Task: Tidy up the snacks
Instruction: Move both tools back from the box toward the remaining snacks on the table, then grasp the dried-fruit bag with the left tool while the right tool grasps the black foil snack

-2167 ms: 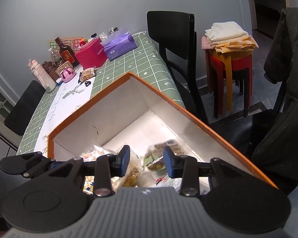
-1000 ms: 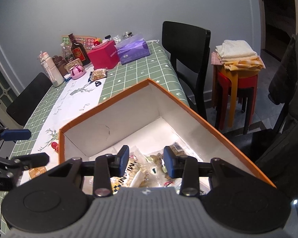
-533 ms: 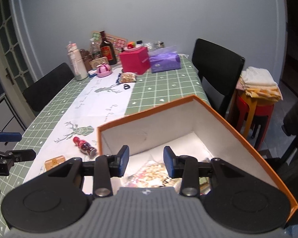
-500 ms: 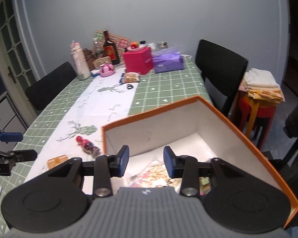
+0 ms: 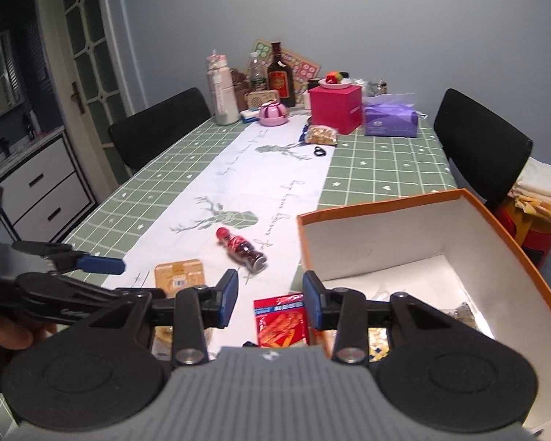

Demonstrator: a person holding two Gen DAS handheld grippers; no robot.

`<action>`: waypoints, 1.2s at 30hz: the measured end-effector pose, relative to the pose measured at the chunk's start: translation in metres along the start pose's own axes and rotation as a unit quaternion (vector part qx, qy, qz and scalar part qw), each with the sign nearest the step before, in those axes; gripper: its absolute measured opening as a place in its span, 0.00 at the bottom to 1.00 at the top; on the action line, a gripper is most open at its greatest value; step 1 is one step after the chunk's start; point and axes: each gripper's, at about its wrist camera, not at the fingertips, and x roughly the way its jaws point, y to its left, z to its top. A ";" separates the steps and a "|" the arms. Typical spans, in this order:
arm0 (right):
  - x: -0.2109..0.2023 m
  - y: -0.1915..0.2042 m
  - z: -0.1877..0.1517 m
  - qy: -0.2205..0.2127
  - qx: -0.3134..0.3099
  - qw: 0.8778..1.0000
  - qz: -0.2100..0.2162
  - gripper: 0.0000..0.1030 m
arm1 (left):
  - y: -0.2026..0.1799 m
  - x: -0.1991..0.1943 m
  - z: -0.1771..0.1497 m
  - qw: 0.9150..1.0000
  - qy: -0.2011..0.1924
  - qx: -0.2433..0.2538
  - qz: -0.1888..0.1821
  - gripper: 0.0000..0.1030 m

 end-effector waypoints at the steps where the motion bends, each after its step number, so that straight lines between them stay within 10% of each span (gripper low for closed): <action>1: 0.002 0.003 -0.001 0.002 -0.004 1.000 0.001 0.36 | 0.000 0.003 0.000 1.000 0.003 -0.011 0.005 0.92; 12: 0.011 0.020 -0.010 0.025 -0.036 0.999 0.008 0.37 | -0.006 0.029 0.000 0.994 0.035 -0.099 0.018 0.93; 17: 0.013 0.021 -0.014 0.032 -0.043 0.999 0.007 0.37 | -0.016 0.040 -0.006 0.996 0.051 -0.049 0.052 0.95; 26: 0.026 0.034 -0.026 0.068 -0.091 0.994 0.009 0.37 | 0.009 0.032 -0.023 0.997 0.077 -0.017 0.015 0.71; 36: 0.057 0.053 -0.045 0.124 -0.142 0.982 -0.011 0.41 | 0.035 0.004 -0.050 0.995 0.090 0.031 -0.008 0.69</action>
